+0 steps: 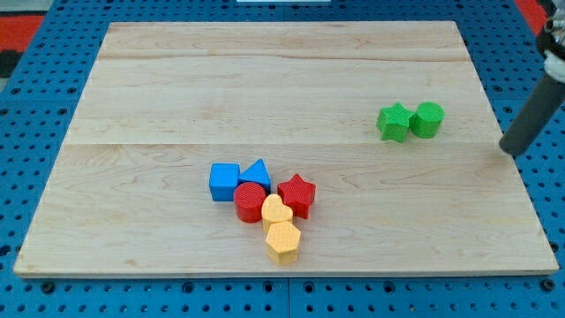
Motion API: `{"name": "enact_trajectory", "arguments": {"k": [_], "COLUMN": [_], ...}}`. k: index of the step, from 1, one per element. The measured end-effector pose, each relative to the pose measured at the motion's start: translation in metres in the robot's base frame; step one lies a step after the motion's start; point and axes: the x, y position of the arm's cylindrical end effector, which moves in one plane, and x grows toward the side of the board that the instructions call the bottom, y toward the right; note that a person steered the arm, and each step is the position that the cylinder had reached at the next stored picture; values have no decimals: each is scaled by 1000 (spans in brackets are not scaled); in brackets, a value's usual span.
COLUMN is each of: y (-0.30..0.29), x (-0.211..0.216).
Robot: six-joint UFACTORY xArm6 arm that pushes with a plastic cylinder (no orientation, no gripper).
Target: Move the green star towards the center
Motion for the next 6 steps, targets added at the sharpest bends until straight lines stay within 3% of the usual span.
{"name": "enact_trajectory", "arguments": {"k": [1, 3, 4, 5, 6], "y": [-36, -121, -110, -161, -230], "x": [-25, -32, -37, -20, -34]}}
